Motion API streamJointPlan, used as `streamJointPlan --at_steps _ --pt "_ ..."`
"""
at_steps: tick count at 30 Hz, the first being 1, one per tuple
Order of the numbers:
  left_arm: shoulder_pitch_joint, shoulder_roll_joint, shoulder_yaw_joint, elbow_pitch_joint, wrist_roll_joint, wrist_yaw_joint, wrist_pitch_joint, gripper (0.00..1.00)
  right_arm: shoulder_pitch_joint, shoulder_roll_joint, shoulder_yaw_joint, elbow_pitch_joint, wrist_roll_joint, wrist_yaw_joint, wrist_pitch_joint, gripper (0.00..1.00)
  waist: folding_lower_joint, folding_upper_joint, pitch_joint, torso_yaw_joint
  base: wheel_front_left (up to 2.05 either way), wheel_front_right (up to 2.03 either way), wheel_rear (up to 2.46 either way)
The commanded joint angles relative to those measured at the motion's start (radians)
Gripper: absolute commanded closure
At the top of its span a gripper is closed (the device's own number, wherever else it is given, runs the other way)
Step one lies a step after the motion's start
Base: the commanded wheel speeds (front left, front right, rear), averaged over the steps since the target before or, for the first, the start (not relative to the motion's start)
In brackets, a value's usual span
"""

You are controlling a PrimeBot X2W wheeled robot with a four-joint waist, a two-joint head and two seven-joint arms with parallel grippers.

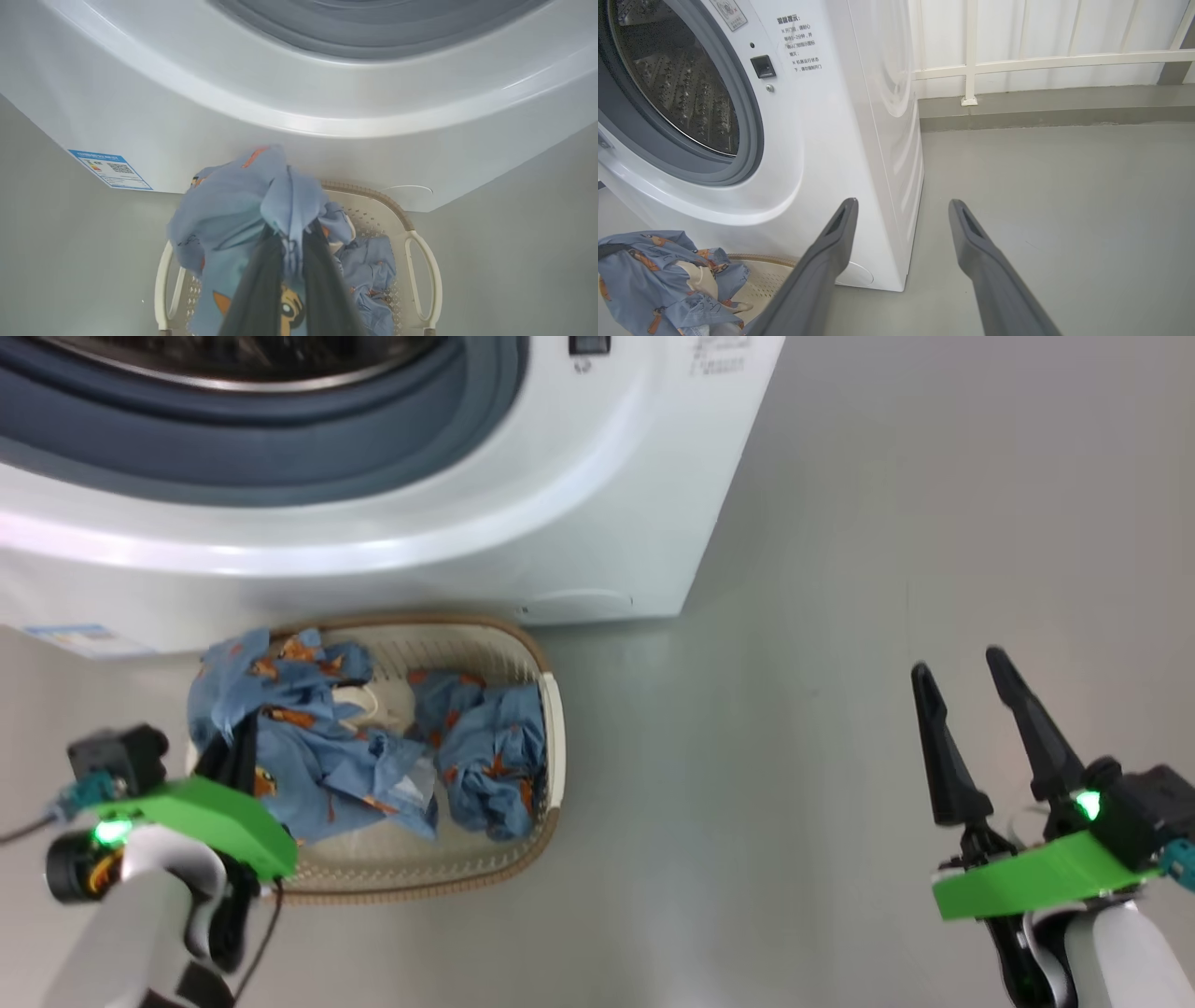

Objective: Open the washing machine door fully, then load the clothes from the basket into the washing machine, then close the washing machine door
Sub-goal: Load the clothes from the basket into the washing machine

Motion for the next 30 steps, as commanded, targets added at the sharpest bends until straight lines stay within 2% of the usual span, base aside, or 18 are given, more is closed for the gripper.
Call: streamJointPlan --at_steps 1,15,21,22,30 --pt "0.032 0.031 0.046 -0.032 0.023 -0.002 -0.011 1.00 0.029 -0.013 0.017 -0.017 0.018 0.003 -0.005 0.00 0.0000 0.0000 -0.079 0.015 0.00 0.00 0.00" --pt "0.294 -0.033 0.256 -0.369 0.215 -0.002 -0.011 1.00 0.148 -0.026 -0.016 -0.011 0.029 0.003 -0.005 0.00 0.0000 0.0000 -0.218 0.022 0.00 0.00 0.00" --pt "0.417 -0.080 0.345 -0.535 0.269 -0.002 -0.011 1.00 0.197 -0.020 -0.030 -0.012 0.031 0.003 -0.005 0.00 0.0000 0.0000 -0.252 0.017 0.00 0.00 0.00" --pt "0.502 -0.111 0.386 -0.630 0.283 -0.002 -0.011 1.00 0.214 -0.016 -0.036 -0.015 0.033 0.003 -0.005 0.00 0.0000 0.0000 -0.263 0.011 0.00 0.00 0.00" --pt "0.613 -0.161 0.435 -0.758 0.309 -0.002 -0.011 1.00 0.224 -0.013 -0.047 -0.020 0.033 0.003 -0.005 0.00 0.0000 0.0000 -0.253 0.004 0.00 0.00 0.00"
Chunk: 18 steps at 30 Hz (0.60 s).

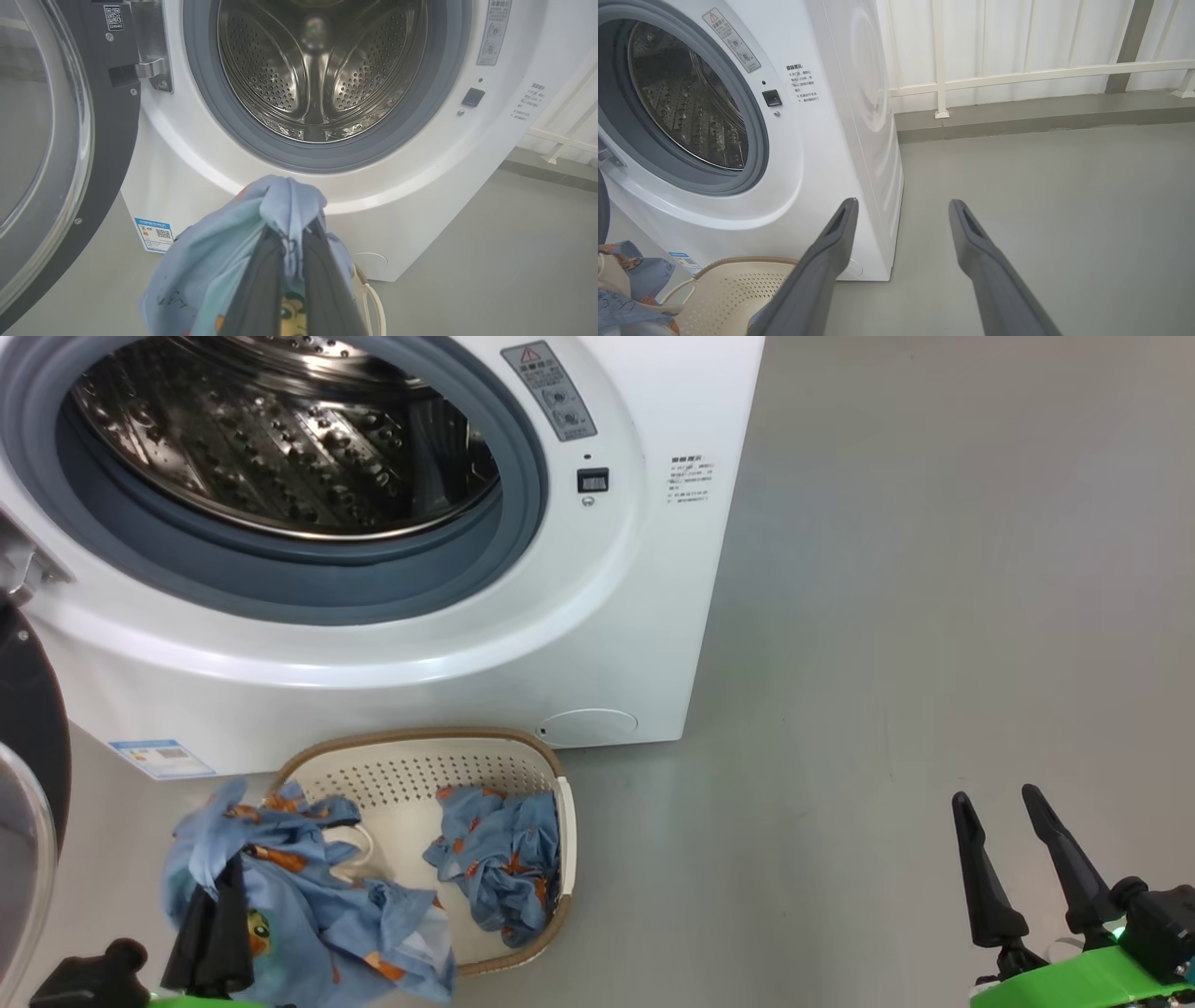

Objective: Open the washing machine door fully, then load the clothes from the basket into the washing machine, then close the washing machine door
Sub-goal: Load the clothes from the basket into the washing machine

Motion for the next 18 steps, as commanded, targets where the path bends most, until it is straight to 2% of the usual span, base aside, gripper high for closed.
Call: streamJointPlan --at_steps 1,8,12,18 --pt "-0.009 0.009 0.043 -0.042 0.015 -0.002 -0.010 1.00 -0.004 -0.010 0.017 -0.028 0.005 0.003 -0.005 0.00 0.0000 0.0000 0.006 0.000 0.00 0.00 0.00" --pt "-0.032 -0.005 0.048 -0.058 0.016 -0.002 -0.010 1.00 -0.017 -0.002 0.013 -0.031 0.002 0.003 -0.005 0.00 0.0000 0.0000 0.027 -0.003 0.00 0.00 0.00" --pt "-0.079 0.005 0.039 -0.058 0.021 -0.002 -0.010 1.00 -0.024 0.002 0.010 -0.034 0.002 0.003 -0.005 0.00 0.0000 0.0000 0.043 -0.004 0.00 0.00 0.00" --pt "-0.256 0.042 0.047 -0.050 0.036 -0.002 -0.010 1.00 -0.048 0.012 0.013 -0.037 0.000 0.003 -0.005 0.00 0.0000 0.0000 0.088 -0.007 0.00 0.00 0.00"
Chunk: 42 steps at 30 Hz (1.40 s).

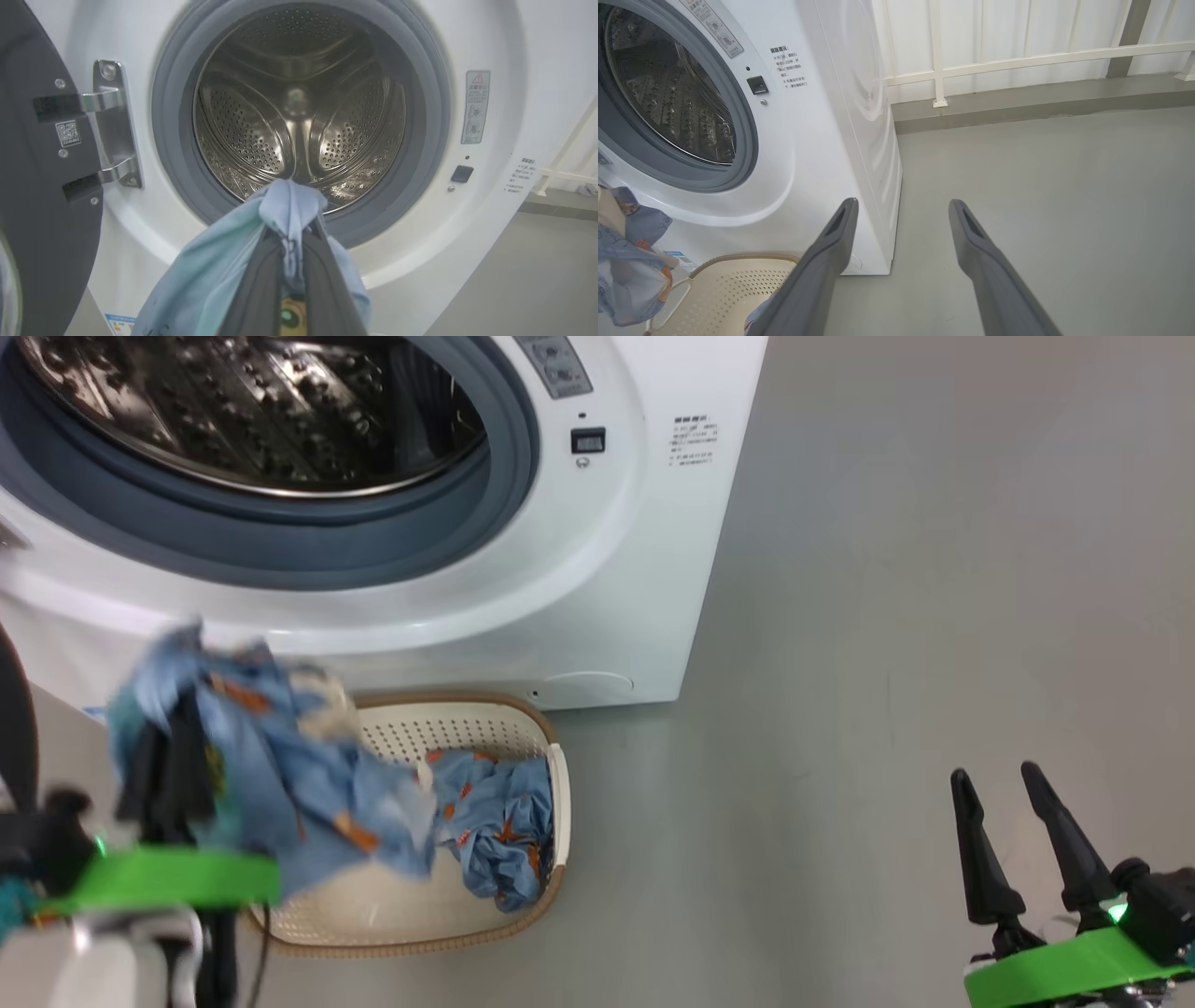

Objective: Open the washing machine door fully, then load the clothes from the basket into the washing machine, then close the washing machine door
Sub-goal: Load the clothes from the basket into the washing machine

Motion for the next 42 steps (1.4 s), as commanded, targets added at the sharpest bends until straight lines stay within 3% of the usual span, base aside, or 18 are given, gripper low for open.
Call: streamJointPlan --at_steps 1,8,19,32,42 --pt "-0.079 0.034 0.035 -0.021 0.006 -0.002 -0.010 1.00 -0.030 -0.005 0.022 -0.028 -0.001 0.003 -0.005 0.00 0.0000 0.0000 0.026 -0.004 0.00 0.00 0.00" --pt "-0.356 0.095 0.038 0.047 0.010 -0.002 -0.010 1.00 -0.081 0.003 0.039 -0.031 -0.002 0.003 -0.005 0.00 0.0000 0.0000 0.090 -0.029 0.00 0.00 0.00" --pt "-0.691 0.189 -0.010 0.396 0.031 -0.002 -0.010 1.00 -0.153 0.030 0.064 -0.040 0.000 0.003 -0.005 0.00 0.0000 0.0000 0.202 -0.103 0.00 0.00 0.00" --pt "-0.972 0.252 -0.138 0.823 0.023 -0.002 -0.010 1.00 -0.200 0.056 0.108 -0.047 0.004 0.003 -0.005 0.00 0.0000 0.0000 0.293 -0.163 0.00 0.00 0.00" --pt "-1.108 0.289 -0.202 0.999 0.006 -0.002 -0.010 1.00 -0.230 0.064 0.151 -0.050 0.008 0.003 -0.005 0.00 0.0000 0.0000 0.336 -0.209 0.00 0.00 0.00"
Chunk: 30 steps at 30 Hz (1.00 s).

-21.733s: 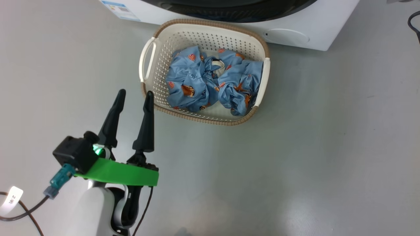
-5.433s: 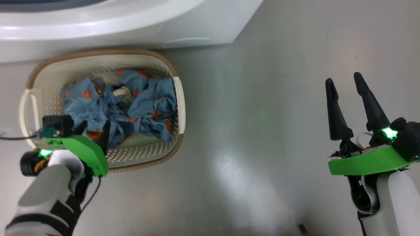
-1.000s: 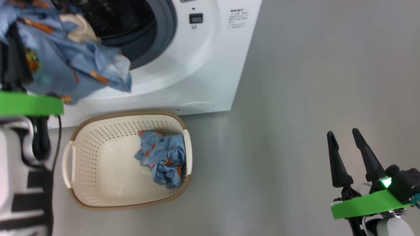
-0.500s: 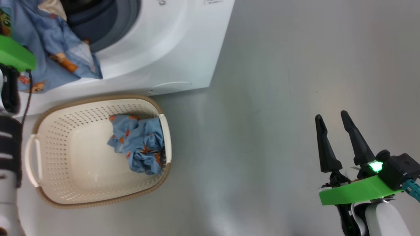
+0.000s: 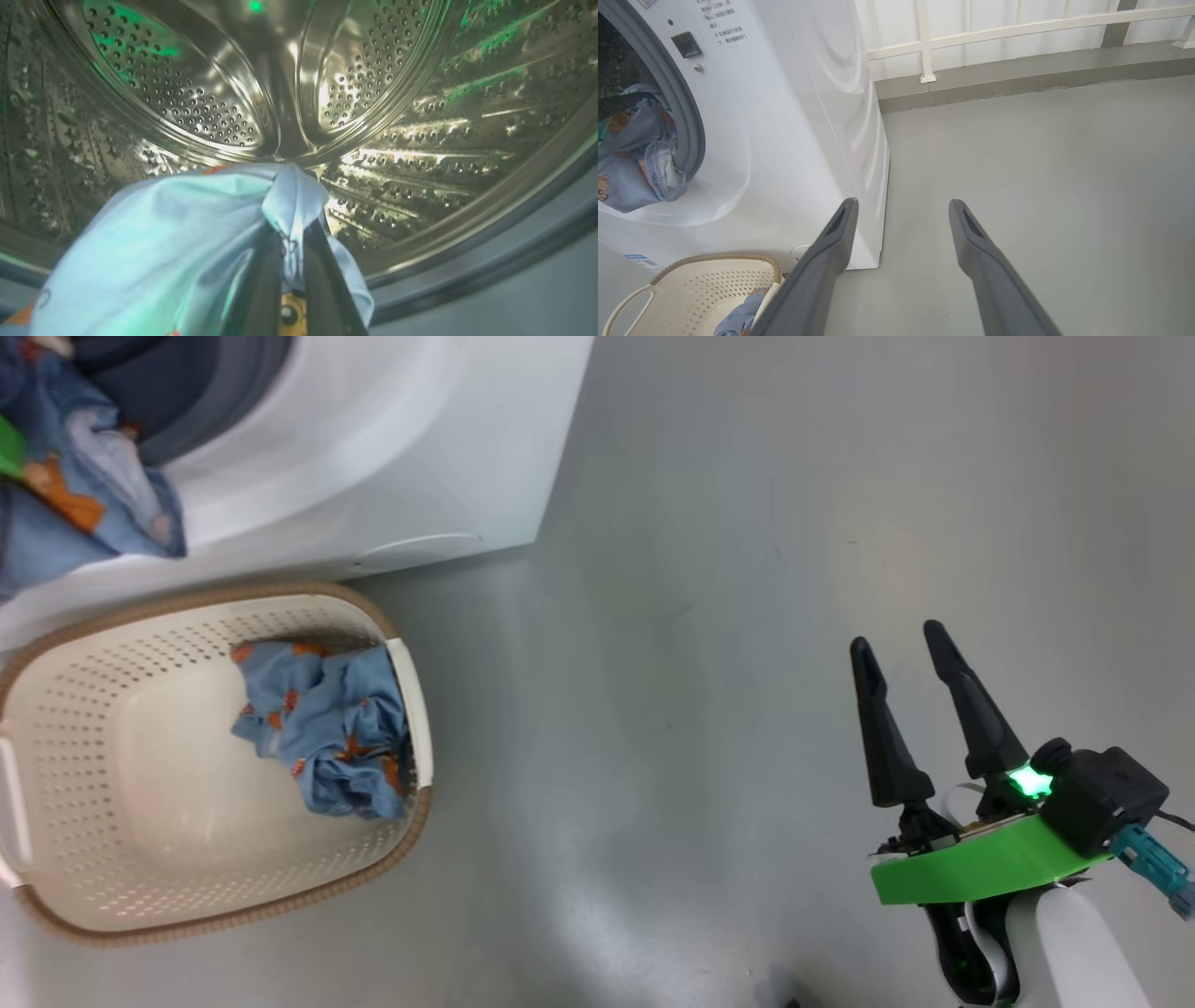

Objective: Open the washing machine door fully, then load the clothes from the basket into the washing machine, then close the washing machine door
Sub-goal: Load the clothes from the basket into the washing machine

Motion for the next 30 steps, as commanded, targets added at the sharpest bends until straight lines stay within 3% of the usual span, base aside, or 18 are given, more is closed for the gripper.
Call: streamJointPlan --at_steps 1,6,11,14,15,16,17,30 --pt "-0.038 0.067 0.013 -0.030 0.001 0.000 -0.005 1.00 -0.004 0.003 0.027 -0.025 0.008 0.003 -0.005 0.00 0.0000 -0.0001 0.017 -0.018 0.00 0.00 0.00" --pt "-0.071 0.102 0.050 -0.181 0.039 0.027 -0.005 1.00 -0.015 0.005 0.034 -0.029 0.013 0.003 -0.005 0.00 0.0000 -0.0001 0.041 -0.034 0.00 0.00 0.00" --pt "-0.053 0.105 0.119 -0.369 0.082 0.047 -0.005 1.00 -0.025 0.005 0.030 -0.036 0.020 0.003 -0.005 0.00 0.0000 -0.0001 0.064 -0.038 0.00 0.00 0.00" --pt "-0.025 0.096 0.154 -0.414 0.104 0.044 -0.006 1.00 -0.029 0.006 0.030 -0.038 0.028 0.003 -0.005 0.00 0.0000 -0.0001 0.072 -0.036 0.00 0.00 0.00" --pt "-0.017 0.094 0.162 -0.419 0.111 0.043 -0.006 0.89 -0.030 0.006 0.031 -0.038 0.030 0.003 -0.005 0.00 0.0000 -0.0001 0.074 -0.035 0.00 0.00 0.00" --pt "-0.008 0.089 0.172 -0.410 0.113 0.042 -0.006 0.61 -0.031 0.006 0.033 -0.038 0.032 0.003 -0.005 0.00 0.0000 -0.0001 0.075 -0.034 0.00 0.00 0.00" --pt "0.000 0.085 0.180 -0.392 0.113 0.041 -0.006 0.02 -0.032 0.006 0.034 -0.037 0.033 0.003 -0.005 0.00 0.0000 -0.0001 0.075 -0.033 0.00 0.00 0.00" --pt "0.026 0.047 0.236 -0.284 0.147 0.023 -0.006 0.00 -0.040 0.006 0.030 -0.034 0.030 0.003 -0.005 0.00 0.0000 -0.0001 0.074 -0.016 0.00 0.00 0.00"
